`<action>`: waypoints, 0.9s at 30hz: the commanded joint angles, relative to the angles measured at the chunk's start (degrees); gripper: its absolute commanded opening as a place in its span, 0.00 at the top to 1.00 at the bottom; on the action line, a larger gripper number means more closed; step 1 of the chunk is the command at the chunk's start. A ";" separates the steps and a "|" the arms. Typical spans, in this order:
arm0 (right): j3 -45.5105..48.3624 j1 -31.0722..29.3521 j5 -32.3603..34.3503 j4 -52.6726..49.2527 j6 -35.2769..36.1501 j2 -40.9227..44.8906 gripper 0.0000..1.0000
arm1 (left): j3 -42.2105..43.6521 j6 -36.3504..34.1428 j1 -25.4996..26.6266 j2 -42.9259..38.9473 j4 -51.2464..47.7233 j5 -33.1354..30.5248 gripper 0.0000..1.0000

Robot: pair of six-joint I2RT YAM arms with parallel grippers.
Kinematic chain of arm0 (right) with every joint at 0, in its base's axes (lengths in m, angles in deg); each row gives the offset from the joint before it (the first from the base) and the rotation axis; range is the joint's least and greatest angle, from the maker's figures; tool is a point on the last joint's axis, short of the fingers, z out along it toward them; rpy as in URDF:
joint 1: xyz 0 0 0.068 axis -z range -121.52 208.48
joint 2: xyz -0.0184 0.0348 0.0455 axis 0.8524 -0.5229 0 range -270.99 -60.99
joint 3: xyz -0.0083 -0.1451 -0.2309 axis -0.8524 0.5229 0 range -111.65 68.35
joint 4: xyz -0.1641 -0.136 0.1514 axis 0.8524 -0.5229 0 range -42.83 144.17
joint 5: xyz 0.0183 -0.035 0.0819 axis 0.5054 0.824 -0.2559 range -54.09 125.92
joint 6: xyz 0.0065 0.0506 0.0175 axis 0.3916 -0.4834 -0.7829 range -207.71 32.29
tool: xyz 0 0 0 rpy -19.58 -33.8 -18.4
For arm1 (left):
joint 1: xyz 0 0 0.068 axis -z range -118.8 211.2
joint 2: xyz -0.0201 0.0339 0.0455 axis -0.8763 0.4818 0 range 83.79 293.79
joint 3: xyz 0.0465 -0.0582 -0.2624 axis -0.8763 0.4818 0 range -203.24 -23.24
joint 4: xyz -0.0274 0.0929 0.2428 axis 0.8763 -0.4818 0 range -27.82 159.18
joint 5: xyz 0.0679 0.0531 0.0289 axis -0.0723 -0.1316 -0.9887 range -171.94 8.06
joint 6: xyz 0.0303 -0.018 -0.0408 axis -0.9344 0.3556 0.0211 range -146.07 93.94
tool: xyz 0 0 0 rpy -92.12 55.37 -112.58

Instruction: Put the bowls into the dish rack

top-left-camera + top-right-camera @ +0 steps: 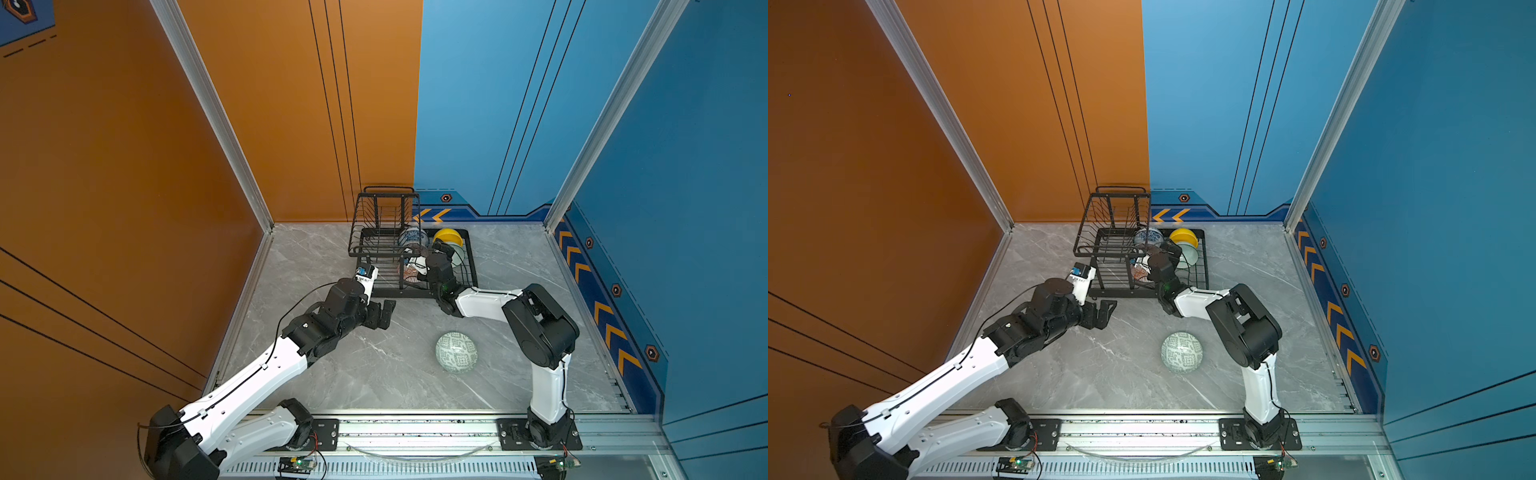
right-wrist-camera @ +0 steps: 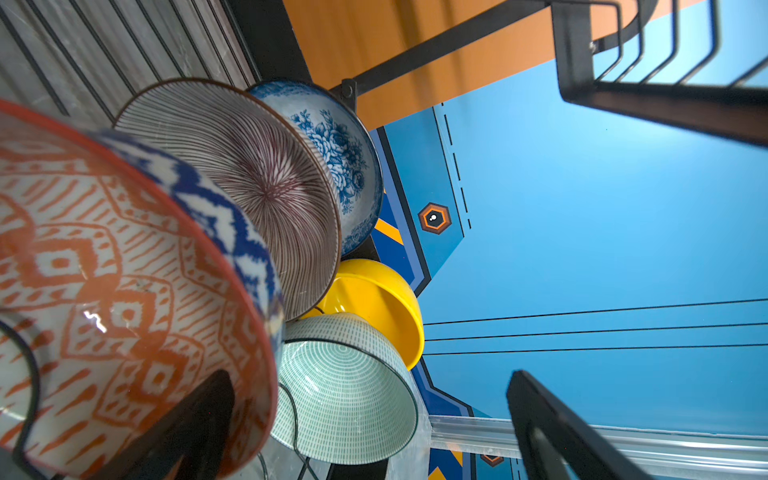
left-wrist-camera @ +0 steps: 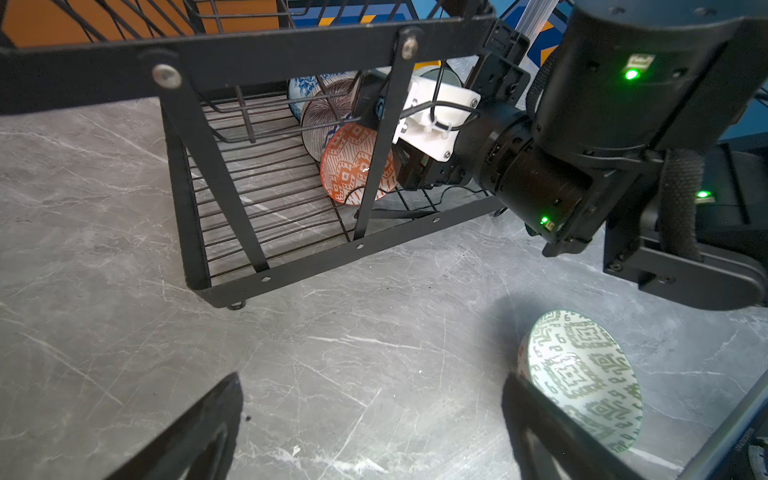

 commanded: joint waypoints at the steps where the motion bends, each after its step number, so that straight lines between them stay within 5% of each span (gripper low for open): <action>1: 2.02 -0.45 2.64 1.72 4.93 2.66 0.00 | 1.20 0.16 -0.59 -0.86 -1.09 -0.16 0.02; 27: 3.96 0.97 -11.41 -15.40 -6.27 11.25 0.00 | 2.25 0.08 -0.72 -1.92 -1.47 -1.05 0.02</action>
